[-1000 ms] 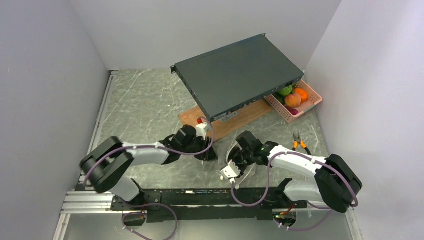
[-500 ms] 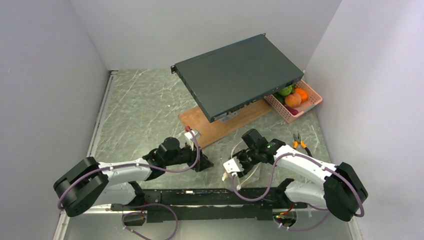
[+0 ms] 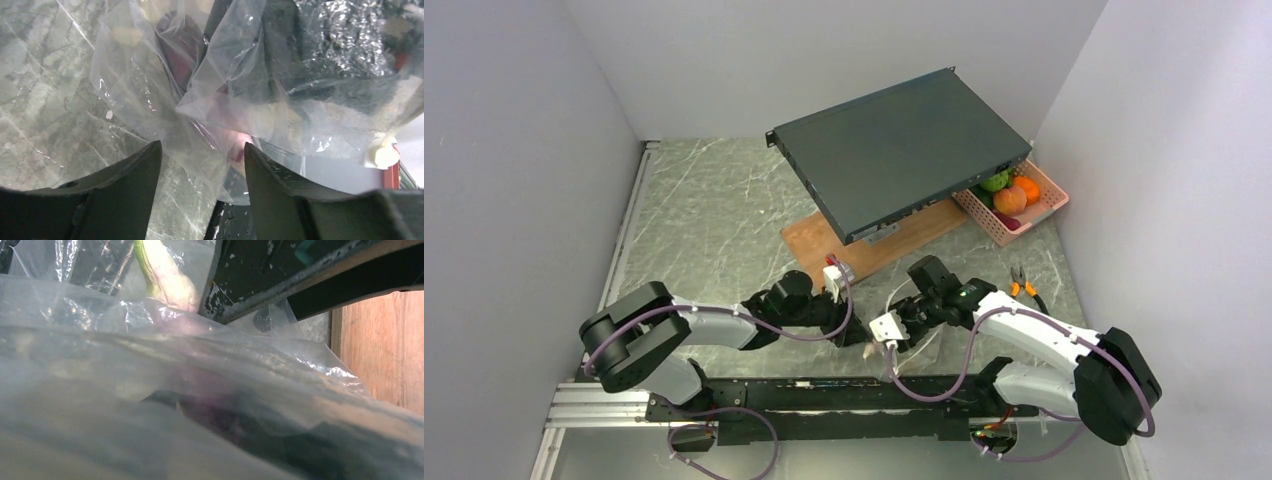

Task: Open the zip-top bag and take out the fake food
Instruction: Pick up the fake vegetable from the zipper food storage bag.

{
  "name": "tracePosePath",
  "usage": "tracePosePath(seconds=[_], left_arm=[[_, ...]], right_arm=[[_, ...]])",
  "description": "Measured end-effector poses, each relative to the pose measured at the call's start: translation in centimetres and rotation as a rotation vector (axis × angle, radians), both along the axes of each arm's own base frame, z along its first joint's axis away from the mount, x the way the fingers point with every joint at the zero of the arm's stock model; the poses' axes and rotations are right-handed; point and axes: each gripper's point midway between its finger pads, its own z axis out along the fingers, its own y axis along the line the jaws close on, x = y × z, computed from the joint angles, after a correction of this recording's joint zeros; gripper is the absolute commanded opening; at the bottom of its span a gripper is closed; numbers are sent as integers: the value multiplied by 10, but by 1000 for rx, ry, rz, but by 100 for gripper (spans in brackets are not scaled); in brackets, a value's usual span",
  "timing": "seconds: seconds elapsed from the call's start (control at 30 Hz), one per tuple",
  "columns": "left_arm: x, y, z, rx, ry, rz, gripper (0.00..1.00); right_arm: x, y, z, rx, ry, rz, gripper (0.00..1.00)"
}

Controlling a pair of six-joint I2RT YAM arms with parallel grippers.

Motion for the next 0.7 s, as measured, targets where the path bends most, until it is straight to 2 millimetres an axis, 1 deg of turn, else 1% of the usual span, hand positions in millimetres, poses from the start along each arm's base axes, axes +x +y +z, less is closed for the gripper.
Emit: tracePosePath(seconds=[0.03,0.07,0.1,0.13,0.17,0.27,0.33,0.4,0.5,0.6,0.7], left_arm=[[1,0,-1,4,1,5,54],[2,0,-1,9,-1,12,41],[3,0,-1,14,3,18,26],[3,0,-2,19,10,20,6],[4,0,-2,27,12,18,0],[5,-2,-1,39,22,21,0],[6,-1,-2,55,25,30,0],[9,6,-3,84,27,65,0],[15,17,2,107,6,126,0],[23,31,6,128,-21,200,0],[28,42,4,154,-30,251,0]], right_arm=[[0,1,1,4,0,0,8],[0,1,1,8,0,-1,8],[0,2,2,11,-1,0,8],[0,2,2,11,-1,-1,7],[1,2,2,12,-2,-1,7],[4,1,3,14,-7,-15,6],[11,-2,4,14,-18,-41,6],[19,-6,6,18,-37,-73,6],[31,-11,10,27,-74,-116,6],[37,-15,14,39,-94,-141,6],[39,-16,19,54,-101,-152,6]])
